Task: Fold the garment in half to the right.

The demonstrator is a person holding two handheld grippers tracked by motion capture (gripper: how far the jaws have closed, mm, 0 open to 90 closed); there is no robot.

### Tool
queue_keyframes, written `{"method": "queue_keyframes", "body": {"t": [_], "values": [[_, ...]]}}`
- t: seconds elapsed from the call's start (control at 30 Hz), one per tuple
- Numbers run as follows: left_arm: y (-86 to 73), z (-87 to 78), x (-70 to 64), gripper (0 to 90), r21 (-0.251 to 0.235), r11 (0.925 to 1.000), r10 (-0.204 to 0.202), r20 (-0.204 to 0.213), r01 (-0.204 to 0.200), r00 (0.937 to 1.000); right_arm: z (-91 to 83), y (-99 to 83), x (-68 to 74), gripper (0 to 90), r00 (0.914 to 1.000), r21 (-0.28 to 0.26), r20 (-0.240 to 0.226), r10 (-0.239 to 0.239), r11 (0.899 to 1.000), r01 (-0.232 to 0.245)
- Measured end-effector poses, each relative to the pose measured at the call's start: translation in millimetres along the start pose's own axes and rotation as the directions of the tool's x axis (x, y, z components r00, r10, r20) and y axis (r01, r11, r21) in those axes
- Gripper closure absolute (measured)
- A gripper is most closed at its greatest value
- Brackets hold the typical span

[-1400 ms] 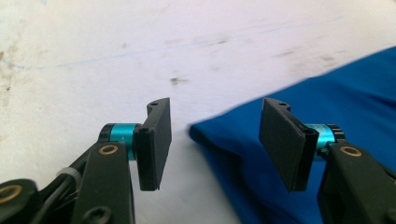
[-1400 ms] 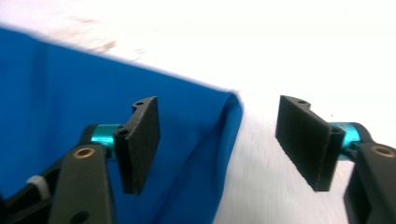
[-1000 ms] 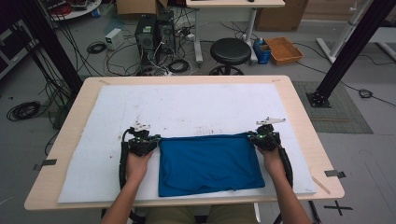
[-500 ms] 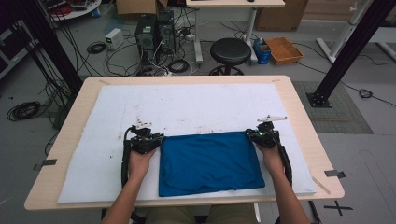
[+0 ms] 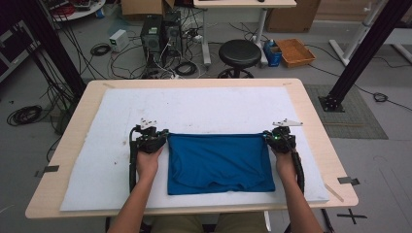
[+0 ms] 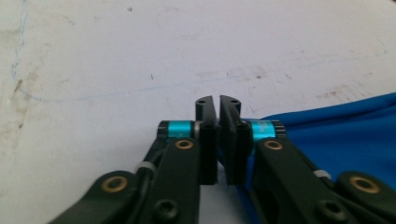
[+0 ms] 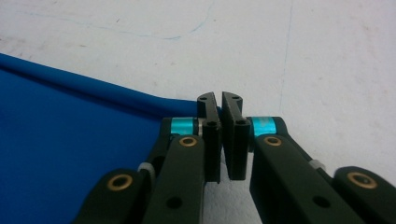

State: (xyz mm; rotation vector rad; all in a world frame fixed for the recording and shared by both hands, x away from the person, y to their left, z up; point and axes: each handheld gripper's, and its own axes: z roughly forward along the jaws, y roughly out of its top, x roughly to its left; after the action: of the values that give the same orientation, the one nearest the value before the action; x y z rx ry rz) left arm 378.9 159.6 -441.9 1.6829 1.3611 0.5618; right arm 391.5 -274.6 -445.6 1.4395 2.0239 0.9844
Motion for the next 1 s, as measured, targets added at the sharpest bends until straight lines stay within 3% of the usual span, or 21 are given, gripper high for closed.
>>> {"method": "queue_keyframes", "body": {"t": [0.07,0.17,0.23,0.3,0.4,0.5,0.53,0.6,0.8,0.93,1.0], "values": [[0.8,-5.6,1.3,68.4,-0.009,0.9999,-0.014,0.021,0.014,0.9997,-1.0,-1.3,-2.4,63.3,0.9994,-0.006,0.007,0.034,0.999,-0.034],[-0.7,-25.8,-1.5,63.1,-0.024,0.9984,0.053,0.054,-0.052,0.9971,-16.4,-0.7,-6.7,53.6,0.9984,-0.049,-0.031,0.047,0.998,-0.049],[-5.6,-42.1,-5.0,63.0,-0.036,0.9970,0.072,0.106,-0.068,0.9918,-32.6,-1.0,-5.9,50.5,0.9974,-0.082,-0.063,0.034,0.996,-0.039],[-15.2,-57.2,-12.9,63.0,-0.026,0.9948,0.101,0.170,-0.098,0.9803,-49.3,-5.4,-2.1,50.4,0.9950,-0.098,-0.100,-0.008,0.995,-0.002],[-29.4,-72.0,-22.6,63.0,-0.011,0.9932,0.115,0.245,-0.116,0.9628,-71.1,-21.4,8.8,58.2,0.9848,-0.081,-0.165,-0.054,0.996,0.041],[-44.6,-83.4,-32.3,63.0,0.007,0.9875,0.148,0.310,-0.157,0.9391,-85.9,-42.0,21.7,63.4,0.9701,-0.045,-0.222,-0.099,0.995,0.091],[-47.5,-85.1,-33.9,63.0,0.012,0.9859,0.155,0.319,-0.167,0.9351,-91.0,-49.3,25.6,64.3,0.9638,-0.043,-0.238,-0.119,0.993,0.112],[-53.8,-87.8,-38.0,62.7,0.019,0.9790,0.186,0.322,-0.203,0.9283,-96.2,-56.8,29.9,64.3,0.9599,-0.034,-0.250,-0.127,0.992,0.123],[-62.5,-82.6,-45.2,62.5,0.065,0.9731,0.187,0.340,-0.221,0.9217,-96.6,-62.3,34.8,63.6,0.9459,-0.022,-0.293,-0.138,0.990,0.138],[-69.0,-81.8,-51.1,62.6,0.104,0.9558,0.234,0.295,-0.275,0.9263,-97.0,-63.1,39.7,63.2,0.9396,-0.016,-0.304,-0.157,0.987,0.160],[-72.4,-79.9,-53.8,63.7,0.109,0.9473,0.263,0.274,-0.301,0.9251,-97.2,-63.3,41.8,63.3,0.9344,-0.012,-0.312,-0.171,0.984,0.177]]}}
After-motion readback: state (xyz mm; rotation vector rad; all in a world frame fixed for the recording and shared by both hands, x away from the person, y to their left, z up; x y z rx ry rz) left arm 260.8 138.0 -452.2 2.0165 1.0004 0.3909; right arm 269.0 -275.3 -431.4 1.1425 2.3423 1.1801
